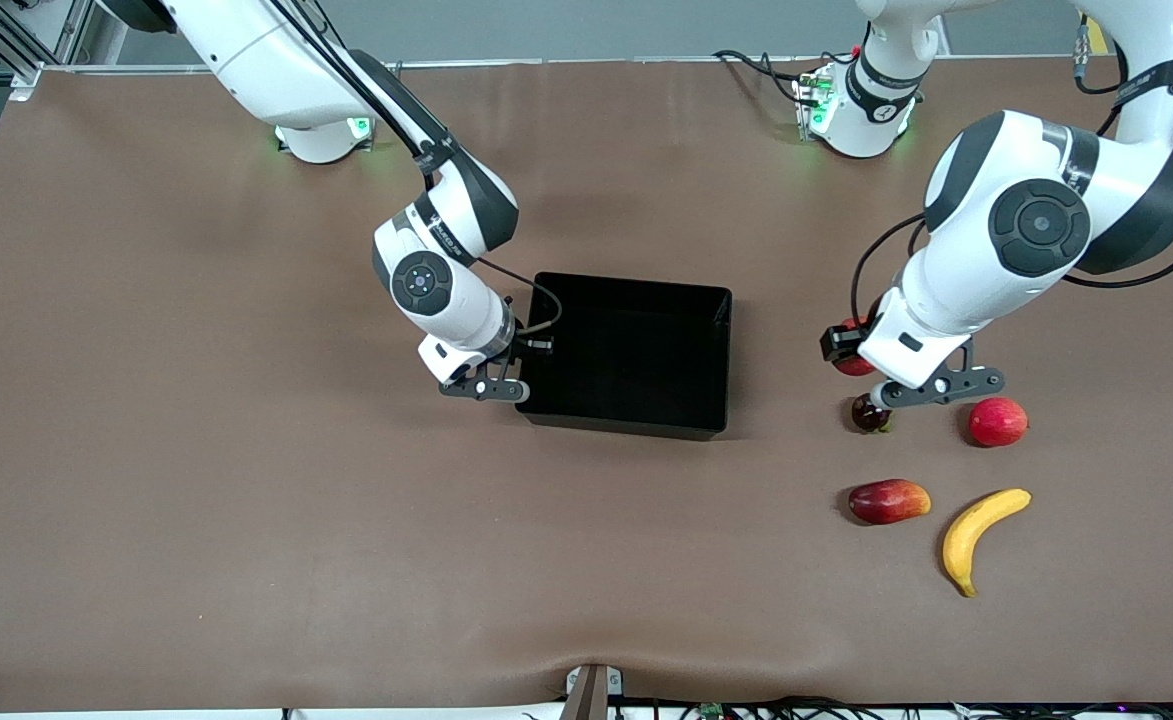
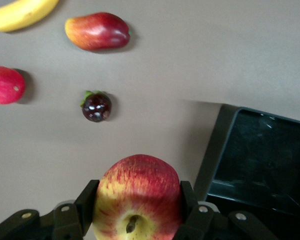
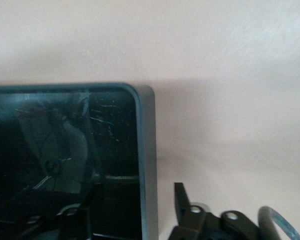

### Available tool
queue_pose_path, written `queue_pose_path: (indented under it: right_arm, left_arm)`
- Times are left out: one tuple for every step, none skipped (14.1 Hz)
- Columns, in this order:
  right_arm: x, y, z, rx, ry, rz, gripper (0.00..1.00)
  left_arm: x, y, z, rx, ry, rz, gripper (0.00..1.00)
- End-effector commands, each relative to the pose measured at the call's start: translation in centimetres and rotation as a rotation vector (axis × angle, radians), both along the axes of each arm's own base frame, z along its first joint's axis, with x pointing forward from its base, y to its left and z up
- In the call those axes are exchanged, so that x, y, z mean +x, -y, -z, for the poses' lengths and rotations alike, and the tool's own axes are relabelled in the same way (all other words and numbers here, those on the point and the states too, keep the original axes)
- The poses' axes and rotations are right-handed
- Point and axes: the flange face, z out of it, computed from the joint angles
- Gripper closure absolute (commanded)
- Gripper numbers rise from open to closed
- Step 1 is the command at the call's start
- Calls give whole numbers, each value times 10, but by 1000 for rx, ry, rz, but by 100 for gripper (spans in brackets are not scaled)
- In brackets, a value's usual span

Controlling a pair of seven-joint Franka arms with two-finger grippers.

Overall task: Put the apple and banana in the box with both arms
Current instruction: 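Lift the apple with the left gripper while the right gripper withdraws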

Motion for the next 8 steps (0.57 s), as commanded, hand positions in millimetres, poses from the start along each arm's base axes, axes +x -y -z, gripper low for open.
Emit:
queue_pose_path:
  right_arm:
    - [33,16,-90,-36,-55,-2,0]
    - [39,23,-115,-55,-88,-9,0]
    - [46,34,-133,-62,-110,-13,0]
    - [54,50,-149,-60,-110,-26,0]
    - [60,68,-164,-65,-121,-27,0]
    - [62,89,-184,-78,-133,-14,0]
    - [61,112,-201,-103,-157,6,0]
    - [57,140,-222,-154,-169,30,0]
  left_arm:
    - [-18,27,10,-6,-15,-29,100]
    - [-23,41,16,-15,-9,-52,100]
    - [-28,57,21,-27,-5,-74,100]
    - [-33,74,27,-28,-7,-86,100]
    - [-44,96,36,-23,-8,-72,100]
    - [-52,114,44,-35,0,-72,100]
    - [-57,129,57,-51,6,-83,100]
    - [-66,143,69,-48,31,-44,100]
